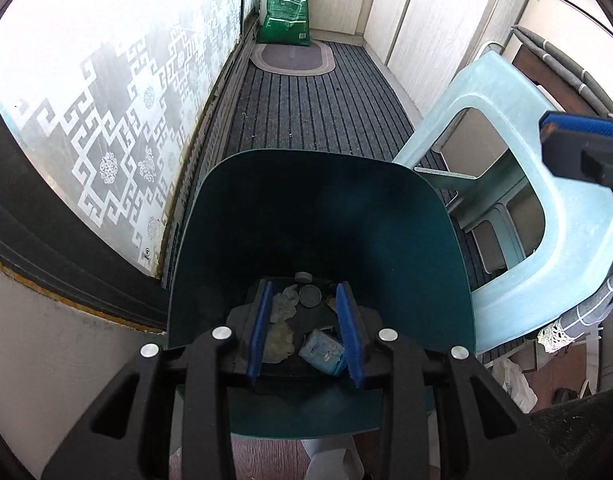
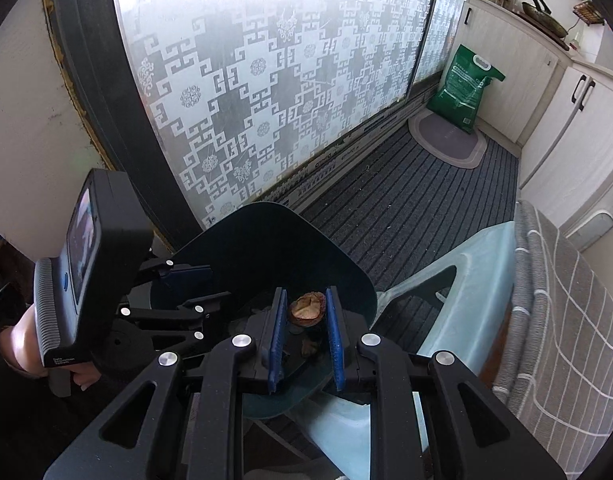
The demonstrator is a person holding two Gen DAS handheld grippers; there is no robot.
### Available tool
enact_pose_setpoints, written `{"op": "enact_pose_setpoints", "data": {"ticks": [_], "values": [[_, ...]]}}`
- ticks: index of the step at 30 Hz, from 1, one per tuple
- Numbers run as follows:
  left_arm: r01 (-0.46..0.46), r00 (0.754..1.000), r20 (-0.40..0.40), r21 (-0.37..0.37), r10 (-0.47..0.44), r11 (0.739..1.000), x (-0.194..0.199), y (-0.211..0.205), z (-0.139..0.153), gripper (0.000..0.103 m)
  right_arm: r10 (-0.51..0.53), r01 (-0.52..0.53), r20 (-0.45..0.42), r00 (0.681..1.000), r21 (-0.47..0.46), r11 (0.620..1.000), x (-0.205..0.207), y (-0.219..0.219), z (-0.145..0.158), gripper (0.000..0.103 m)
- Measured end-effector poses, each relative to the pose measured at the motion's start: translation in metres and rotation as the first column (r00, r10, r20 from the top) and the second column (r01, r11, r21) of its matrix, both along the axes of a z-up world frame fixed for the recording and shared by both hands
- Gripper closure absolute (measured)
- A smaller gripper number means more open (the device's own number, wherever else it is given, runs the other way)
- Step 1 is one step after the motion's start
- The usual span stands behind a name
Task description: Collect trash
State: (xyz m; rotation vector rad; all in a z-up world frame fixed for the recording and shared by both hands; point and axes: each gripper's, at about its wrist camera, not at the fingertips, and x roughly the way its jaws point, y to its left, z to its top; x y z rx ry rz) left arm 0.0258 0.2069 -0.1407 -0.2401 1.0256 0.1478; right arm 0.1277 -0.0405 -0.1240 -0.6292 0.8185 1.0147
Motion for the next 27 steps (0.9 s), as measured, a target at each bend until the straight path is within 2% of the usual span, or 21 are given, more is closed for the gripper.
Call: {"op": "enact_pose_setpoints", "data": {"ticks": [15,23,27], "values": [[-0.03,0.992,0.118,-0.006,0.03,1.0,-0.016,0.016,0.024,0.081,0.016,-0.023,-0.053,0.998,-0.125,0.992,-0.002,0.026,-0.038,0.083],[-0.05,0.976,0.21,-0.007,0.051,0.999,-0.025,0.022,0.042,0.081,0.018,-0.032,-0.075,0.997,-0.19,0.981,-0.002,0.032,-0.063,0.083],[-0.064,0.963,0.26,-0.014,0.065,0.998,-0.029,0.025,0.054,0.081,0.023,-0.044,-0.098,0.995,-0.213,0.976,0.0,0.028,-0.071,0.073]]}}
